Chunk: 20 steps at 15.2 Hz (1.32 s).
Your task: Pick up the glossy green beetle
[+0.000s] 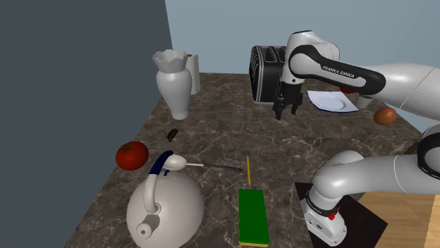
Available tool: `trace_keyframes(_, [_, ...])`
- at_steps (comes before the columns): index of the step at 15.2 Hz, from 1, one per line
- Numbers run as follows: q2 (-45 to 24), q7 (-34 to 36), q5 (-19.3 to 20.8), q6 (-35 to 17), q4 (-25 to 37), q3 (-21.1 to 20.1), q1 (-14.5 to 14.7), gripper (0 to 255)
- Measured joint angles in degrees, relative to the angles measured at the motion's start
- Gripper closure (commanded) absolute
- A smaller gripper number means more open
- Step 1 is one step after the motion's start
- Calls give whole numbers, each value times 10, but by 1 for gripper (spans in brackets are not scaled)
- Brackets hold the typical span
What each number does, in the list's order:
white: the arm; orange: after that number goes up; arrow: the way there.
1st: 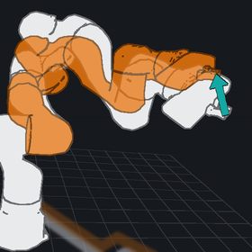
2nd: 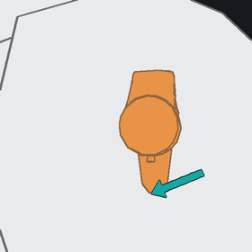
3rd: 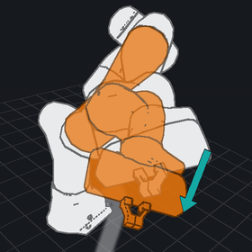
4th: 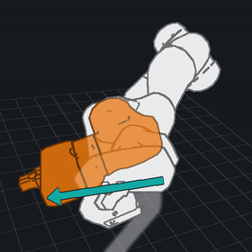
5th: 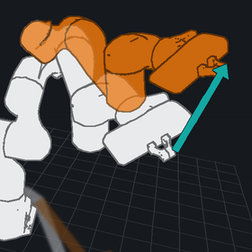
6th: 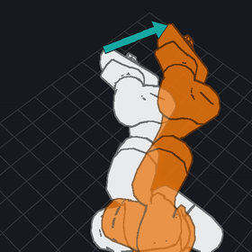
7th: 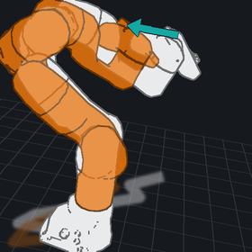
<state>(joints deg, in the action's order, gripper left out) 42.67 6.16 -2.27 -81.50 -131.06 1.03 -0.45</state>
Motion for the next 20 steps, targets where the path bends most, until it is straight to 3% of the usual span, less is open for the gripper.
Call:
trace_keyframes(5, [-21,36,-21,-24,12,-35,11,0])
trace_keyframes(14, [-113,154,-60,-88,86,-143,35,0])
trace_keyframes(20, [-196,233,-52,-130,156,-214,42,0])
